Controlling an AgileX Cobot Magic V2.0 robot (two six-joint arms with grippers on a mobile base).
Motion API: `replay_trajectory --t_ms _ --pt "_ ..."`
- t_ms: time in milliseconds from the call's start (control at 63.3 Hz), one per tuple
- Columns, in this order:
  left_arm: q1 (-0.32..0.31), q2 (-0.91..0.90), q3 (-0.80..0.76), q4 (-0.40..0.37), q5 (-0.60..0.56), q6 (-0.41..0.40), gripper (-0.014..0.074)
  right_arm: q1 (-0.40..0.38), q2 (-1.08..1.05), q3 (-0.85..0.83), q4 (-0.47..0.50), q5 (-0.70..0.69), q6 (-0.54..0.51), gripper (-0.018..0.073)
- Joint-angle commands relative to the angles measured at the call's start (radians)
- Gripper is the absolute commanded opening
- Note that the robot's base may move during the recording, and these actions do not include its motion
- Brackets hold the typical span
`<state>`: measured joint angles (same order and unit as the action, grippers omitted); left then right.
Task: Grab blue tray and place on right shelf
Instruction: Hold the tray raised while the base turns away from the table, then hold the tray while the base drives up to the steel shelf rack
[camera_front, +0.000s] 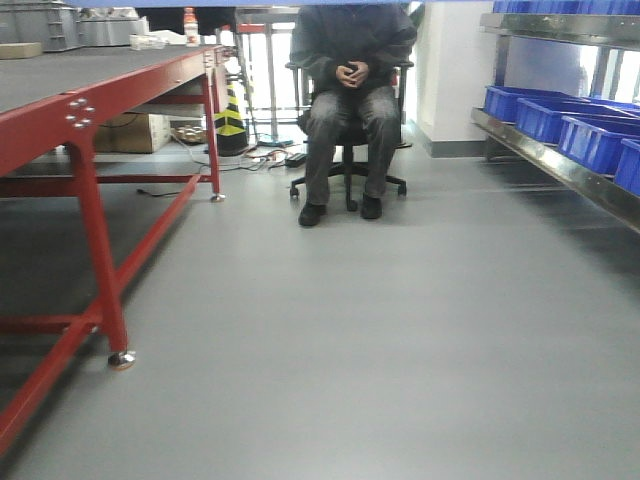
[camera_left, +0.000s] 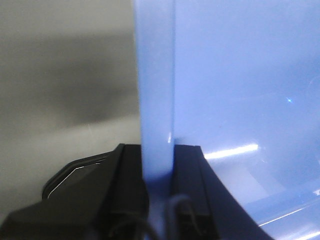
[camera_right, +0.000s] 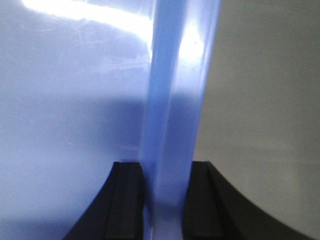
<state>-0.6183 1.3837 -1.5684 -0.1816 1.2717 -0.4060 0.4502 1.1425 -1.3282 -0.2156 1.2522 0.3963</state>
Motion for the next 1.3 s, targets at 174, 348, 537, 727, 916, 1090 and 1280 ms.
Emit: replay_trajectory --t_ms 174,348,537,727,916,1090,1280 --pt "-0.01 -0.032 -0.037 -0.093 0.059 0.017 -0.0048 0.007 -0.015 -0.035 0.028 -0.006 -0.034 0.0023" --pt "-0.01 -0.032 -0.037 -0.098 0.059 0.017 -0.0048 0.007 -0.015 -0.035 0.028 -0.007 -0.034 0.0023" --pt "-0.01 -0.032 -0.037 -0.1 0.059 0.017 -0.0048 0.007 -0.015 -0.035 0.028 -0.007 -0.034 0.0023" --pt "-0.01 -0.032 -0.037 -0.1 0.059 0.017 -0.0048 0.007 -0.015 -0.035 0.028 -0.007 -0.034 0.0023" --pt "-0.01 -0.032 -0.037 -0.118 0.06 0.017 -0.0048 0.007 -0.015 -0.035 0.028 -0.006 -0.034 0.0023" --pt "-0.01 -0.032 -0.037 -0.123 0.06 0.017 -0.0048 0.007 -0.015 -0.035 0.028 -0.006 -0.034 0.0023" --pt "-0.01 -0.032 -0.037 -0.124 0.06 0.017 -0.0048 0.007 -0.015 -0.035 0.028 -0.007 -0.034 0.0023"
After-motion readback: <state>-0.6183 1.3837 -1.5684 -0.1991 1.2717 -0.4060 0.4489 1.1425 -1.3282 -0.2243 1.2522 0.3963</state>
